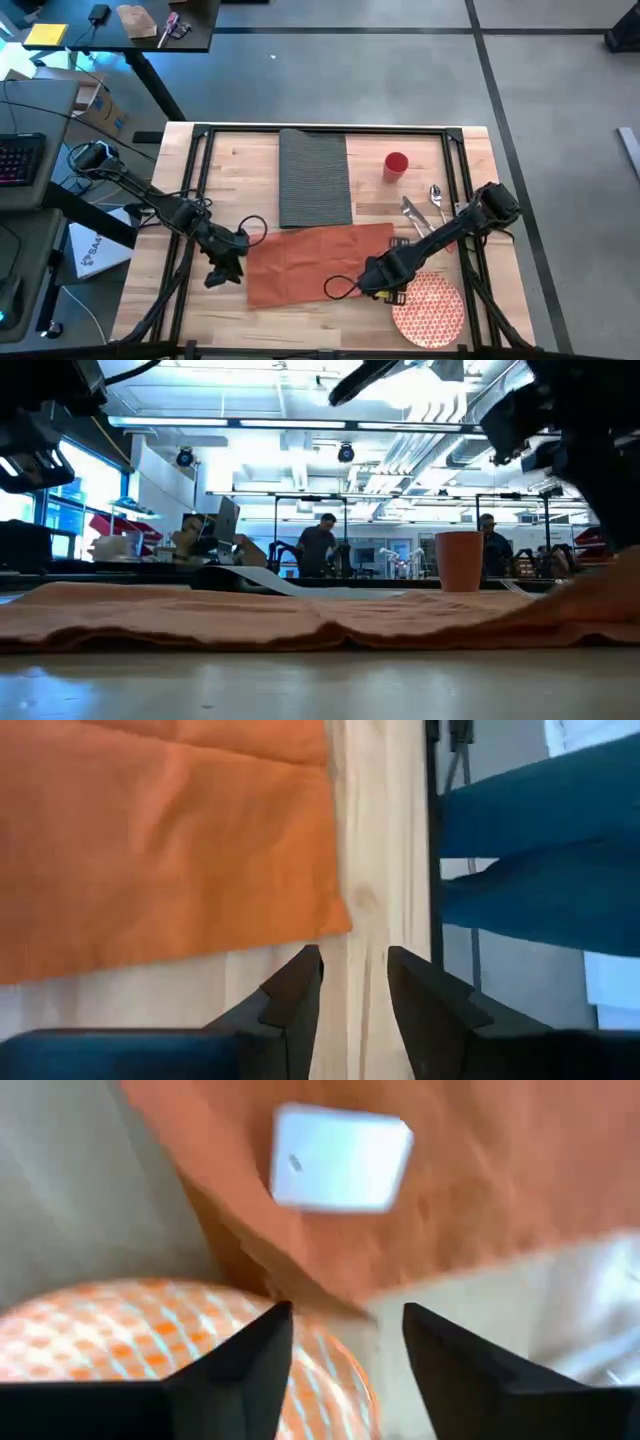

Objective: Set table place
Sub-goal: Fold the orange napkin

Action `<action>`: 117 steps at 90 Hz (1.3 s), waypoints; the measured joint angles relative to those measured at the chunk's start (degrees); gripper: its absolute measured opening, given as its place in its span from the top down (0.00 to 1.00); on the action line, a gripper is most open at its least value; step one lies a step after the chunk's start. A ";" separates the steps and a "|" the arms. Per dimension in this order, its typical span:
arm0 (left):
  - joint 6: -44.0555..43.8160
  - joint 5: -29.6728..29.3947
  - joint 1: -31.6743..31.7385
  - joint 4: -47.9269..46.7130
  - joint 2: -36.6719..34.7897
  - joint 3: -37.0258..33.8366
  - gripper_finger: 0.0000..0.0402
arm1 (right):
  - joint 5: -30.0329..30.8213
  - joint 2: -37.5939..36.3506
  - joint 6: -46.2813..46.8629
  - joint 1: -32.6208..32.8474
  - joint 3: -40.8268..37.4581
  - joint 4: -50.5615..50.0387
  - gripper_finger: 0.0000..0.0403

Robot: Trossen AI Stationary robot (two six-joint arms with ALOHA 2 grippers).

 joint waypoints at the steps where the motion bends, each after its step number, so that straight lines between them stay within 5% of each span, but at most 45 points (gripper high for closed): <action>1: -0.02 -0.05 0.16 -0.04 0.00 0.00 0.77 | 0.29 -0.03 -0.20 0.00 0.44 -0.73 0.51; 30: 6.04 -10.52 8.75 -2.42 1.78 -0.13 0.94 | 14.03 -2.89 10.79 -1.20 9.47 -7.71 0.51; 57: 6.68 -5.76 14.27 12.85 13.69 -7.78 1.00 | 14.78 -2.99 11.86 -3.23 11.97 -7.69 0.52; 72: 5.83 -4.52 12.99 1.85 15.75 -7.86 1.00 | 14.54 -2.99 12.32 -3.57 11.82 -5.24 0.52; 97: 3.62 -11.05 12.31 -16.23 6.45 -7.30 1.00 | 15.28 -2.99 9.96 -3.90 7.01 8.23 0.52; 117: 2.14 -12.97 12.35 -21.97 0.47 -0.84 1.00 | 3.38 -2.99 22.57 -7.86 -3.61 19.25 0.52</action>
